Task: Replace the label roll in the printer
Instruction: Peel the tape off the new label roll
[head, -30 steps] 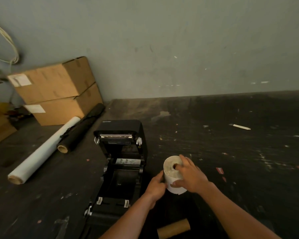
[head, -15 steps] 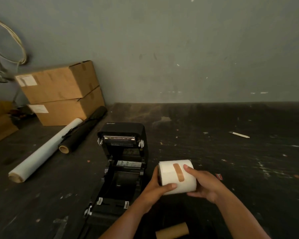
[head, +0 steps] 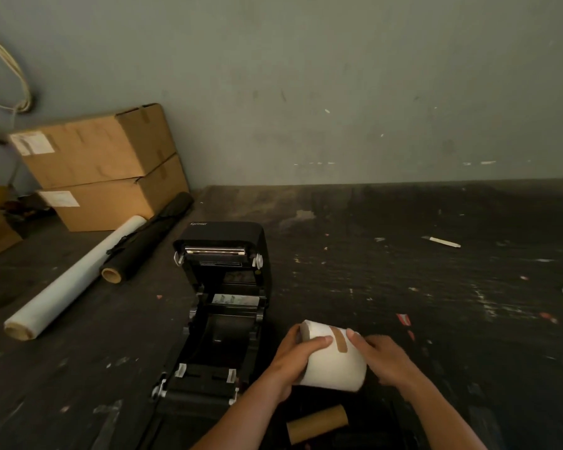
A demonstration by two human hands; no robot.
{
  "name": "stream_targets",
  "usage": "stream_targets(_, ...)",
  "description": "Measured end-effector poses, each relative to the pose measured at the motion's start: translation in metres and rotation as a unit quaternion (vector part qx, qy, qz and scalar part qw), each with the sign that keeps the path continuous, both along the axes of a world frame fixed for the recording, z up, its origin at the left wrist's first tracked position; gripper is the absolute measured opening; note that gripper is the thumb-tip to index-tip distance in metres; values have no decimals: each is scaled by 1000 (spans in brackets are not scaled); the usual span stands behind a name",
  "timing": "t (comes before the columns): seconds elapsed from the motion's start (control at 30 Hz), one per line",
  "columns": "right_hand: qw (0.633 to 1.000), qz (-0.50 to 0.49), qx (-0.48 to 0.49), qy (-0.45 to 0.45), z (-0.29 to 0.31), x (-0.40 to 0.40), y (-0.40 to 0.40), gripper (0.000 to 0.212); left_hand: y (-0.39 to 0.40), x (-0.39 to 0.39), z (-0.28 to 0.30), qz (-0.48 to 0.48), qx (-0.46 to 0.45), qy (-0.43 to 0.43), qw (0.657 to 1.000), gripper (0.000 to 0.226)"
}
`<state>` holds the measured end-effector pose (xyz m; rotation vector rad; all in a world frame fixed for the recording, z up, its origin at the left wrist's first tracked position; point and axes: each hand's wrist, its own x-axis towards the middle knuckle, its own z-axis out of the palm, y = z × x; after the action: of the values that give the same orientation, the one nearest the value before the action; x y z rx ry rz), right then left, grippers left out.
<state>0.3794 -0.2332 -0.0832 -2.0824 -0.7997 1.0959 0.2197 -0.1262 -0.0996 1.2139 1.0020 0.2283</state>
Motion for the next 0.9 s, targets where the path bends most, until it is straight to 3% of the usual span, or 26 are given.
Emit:
stream_targets(0.07,987,32,86,-132,-5,3,-5,45,2,0,0,8,-20,20,1000,60)
stream_targets(0.17,960,116,155,-201,-11,-2,-11,41,5,2,4,28,-55,51,997,53)
stream_targets(0.57,942,66,206,-256,-28,-9,-3,32,9,14,1,3,-2,90,996,85)
stream_targets(0.9,929,56,228,-287,-35,-1,-4,24,10,23,3,-13,28,98,995,72)
